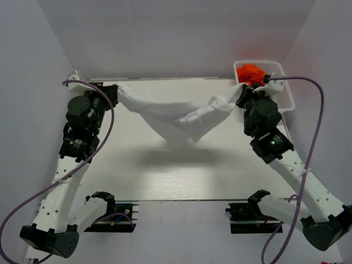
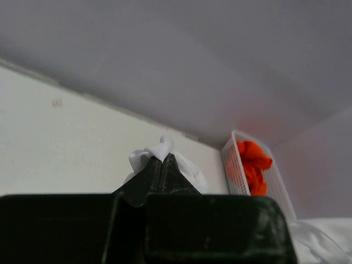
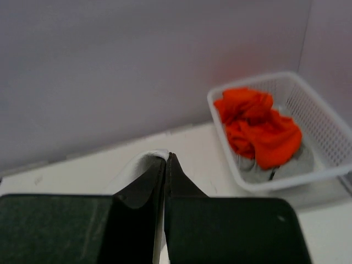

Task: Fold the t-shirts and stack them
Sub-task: Flatten out the tshirt

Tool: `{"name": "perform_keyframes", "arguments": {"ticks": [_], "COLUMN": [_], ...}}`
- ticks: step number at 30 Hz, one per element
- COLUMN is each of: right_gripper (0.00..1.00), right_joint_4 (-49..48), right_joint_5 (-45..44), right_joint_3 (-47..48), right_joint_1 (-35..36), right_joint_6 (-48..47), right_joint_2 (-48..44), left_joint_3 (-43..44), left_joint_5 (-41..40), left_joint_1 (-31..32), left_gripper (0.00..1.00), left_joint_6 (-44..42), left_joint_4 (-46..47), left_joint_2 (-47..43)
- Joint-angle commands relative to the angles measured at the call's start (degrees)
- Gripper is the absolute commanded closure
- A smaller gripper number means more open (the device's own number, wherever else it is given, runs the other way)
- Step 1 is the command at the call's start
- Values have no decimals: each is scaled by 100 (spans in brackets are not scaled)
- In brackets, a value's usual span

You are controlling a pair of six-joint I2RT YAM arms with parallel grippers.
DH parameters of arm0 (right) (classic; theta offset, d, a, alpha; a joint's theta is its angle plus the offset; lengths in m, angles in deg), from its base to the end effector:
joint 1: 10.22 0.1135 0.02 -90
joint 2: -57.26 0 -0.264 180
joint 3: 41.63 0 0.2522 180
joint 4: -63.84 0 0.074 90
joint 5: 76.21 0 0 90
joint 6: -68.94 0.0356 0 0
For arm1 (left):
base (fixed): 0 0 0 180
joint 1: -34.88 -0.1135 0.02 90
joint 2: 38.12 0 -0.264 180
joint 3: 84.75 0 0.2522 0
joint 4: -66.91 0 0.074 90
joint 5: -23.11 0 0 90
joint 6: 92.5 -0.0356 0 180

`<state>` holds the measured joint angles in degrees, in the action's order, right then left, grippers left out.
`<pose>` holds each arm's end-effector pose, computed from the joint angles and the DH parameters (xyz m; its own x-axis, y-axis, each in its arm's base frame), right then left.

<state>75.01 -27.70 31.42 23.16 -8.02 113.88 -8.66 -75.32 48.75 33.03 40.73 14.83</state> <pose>0.1941 0.0996 0.4145 0.1059 0.2722 -0.9564 0.1179 0.9516 0.2838 0.1973 -0.0433 0.4175 -0.0971 -0.5681 -0.8172 0.0474 0.8175 -0.5740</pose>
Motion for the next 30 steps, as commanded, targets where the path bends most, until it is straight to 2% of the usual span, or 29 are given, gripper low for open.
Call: {"name": "perform_keyframes", "arguments": {"ticks": [1,8,12,15,20,23,25,27,29,30], "right_gripper": [100,100,100,100,100,100,100,100,100,100], "right_joint_4": [-1033,-1155,-1296,-1481,-1631,-1255,-1043,-675,-489,-201], "right_joint_5": [-745,-1422,-1581,-1625,-1801,-1415,-1063,-879,-185,208], "right_joint_3": [757,1691,1665,1464,1279,1033,935,944,1093,1207], "right_joint_1": [-25,-34,-43,-78,-183,-367,-534,-754,-1001,-1070], "right_joint_6": [-1238,-2497,-2683,-2806,-2798,-2289,-1606,-1070,-682,-575], "right_joint_2": [-239,-274,-327,-239,453,1111,1438,2219,2920,3429], "left_joint_3": [622,1246,1300,1300,1651,1196,915,860,729,728], "left_joint_5": [-817,-2635,-3112,-3017,-2815,-2700,-2560,-2322,-2164,-2102], "left_joint_1": [11,11,11,11,-94,-95,-95,-95,-156,-217], "left_gripper": [100,100,100,100,100,97,94,94,93,88], "left_joint_6": [-369,-590,-591,-538,-328,-266,-153,41,199,287], "left_joint_4": [-49,-647,-919,-1042,-1456,-1080,-1007,-946,-946,-1129], "left_joint_2": [14,-460,-575,-173,742,1207,1576,2320,2902,3227]}}
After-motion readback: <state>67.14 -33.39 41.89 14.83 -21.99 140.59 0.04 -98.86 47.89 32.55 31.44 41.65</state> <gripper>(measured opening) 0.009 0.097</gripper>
